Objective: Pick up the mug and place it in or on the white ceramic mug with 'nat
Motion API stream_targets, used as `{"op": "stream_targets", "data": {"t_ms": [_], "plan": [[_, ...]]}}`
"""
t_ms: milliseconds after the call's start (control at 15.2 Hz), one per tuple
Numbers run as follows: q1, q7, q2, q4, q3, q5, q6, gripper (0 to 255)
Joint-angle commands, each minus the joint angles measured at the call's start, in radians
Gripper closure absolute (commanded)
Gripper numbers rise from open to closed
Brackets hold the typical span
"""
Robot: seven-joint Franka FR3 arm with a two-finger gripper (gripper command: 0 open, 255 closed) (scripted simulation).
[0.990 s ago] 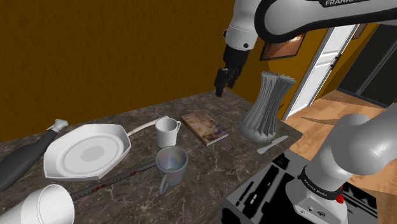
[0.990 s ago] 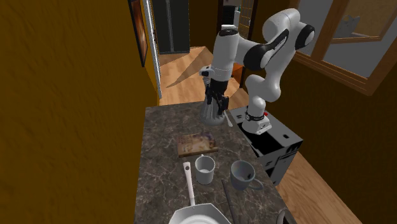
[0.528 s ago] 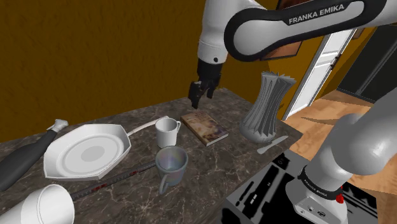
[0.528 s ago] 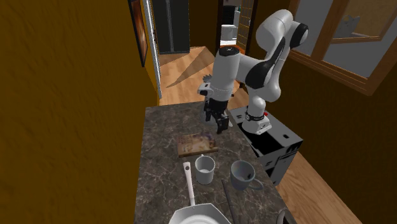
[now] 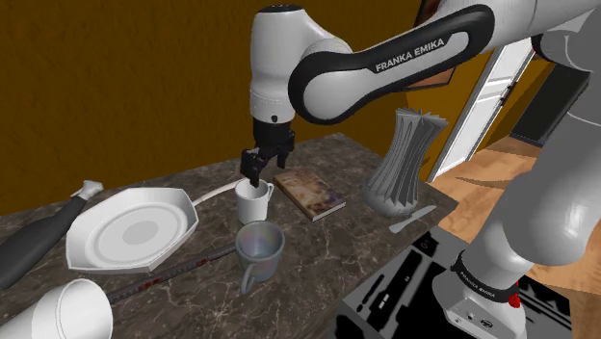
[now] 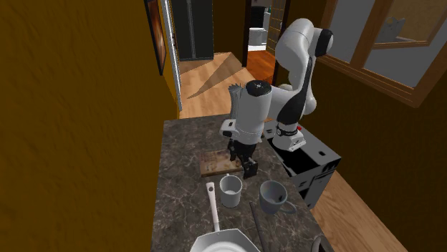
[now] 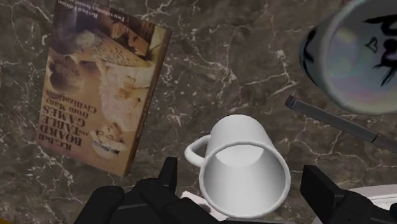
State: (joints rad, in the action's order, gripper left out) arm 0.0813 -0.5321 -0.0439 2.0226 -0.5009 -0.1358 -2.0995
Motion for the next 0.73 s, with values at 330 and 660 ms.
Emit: {"op": "stream_targets", "data": {"t_ms": [330, 660], "plan": [[0.080, -0.147, -0.247, -0.193, -0.008, -0.151, 0.004, 0], [0.084, -0.163, -0.279, -0.166, 0.003, -0.175, -0.050, 0]]}}
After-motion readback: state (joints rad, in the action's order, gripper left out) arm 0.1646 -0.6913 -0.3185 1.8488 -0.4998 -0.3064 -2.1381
